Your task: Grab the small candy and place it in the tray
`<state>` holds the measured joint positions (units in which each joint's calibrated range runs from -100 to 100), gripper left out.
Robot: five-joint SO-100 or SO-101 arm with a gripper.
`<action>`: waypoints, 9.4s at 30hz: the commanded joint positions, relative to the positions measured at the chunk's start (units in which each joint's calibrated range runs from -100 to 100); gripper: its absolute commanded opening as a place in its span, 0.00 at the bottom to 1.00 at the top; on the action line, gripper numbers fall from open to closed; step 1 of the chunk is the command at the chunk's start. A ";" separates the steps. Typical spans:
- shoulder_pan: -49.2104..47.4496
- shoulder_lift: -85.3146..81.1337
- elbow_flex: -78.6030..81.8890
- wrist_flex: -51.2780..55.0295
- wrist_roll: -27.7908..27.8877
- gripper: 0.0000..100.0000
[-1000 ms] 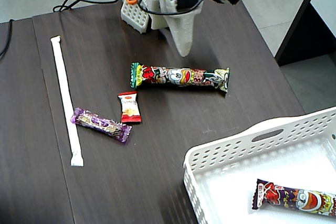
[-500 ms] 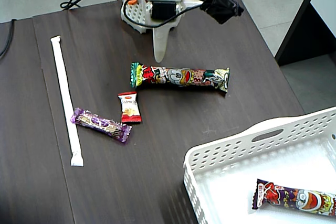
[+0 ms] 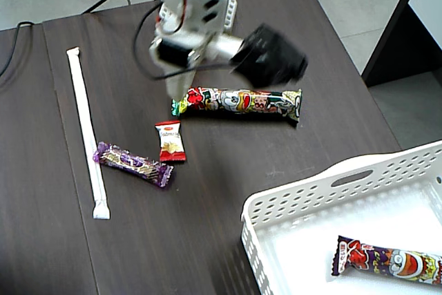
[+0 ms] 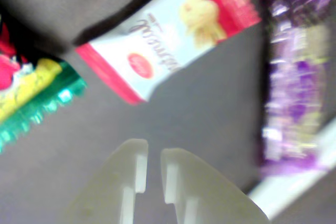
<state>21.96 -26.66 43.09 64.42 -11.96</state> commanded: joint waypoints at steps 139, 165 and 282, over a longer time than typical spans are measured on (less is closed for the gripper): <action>-11.47 -0.84 -20.35 3.05 -7.92 0.01; -27.60 22.51 -32.22 -27.95 7.40 0.01; -22.88 -20.18 -0.89 -6.71 9.92 0.02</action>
<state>-1.27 -31.91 29.92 60.75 -2.51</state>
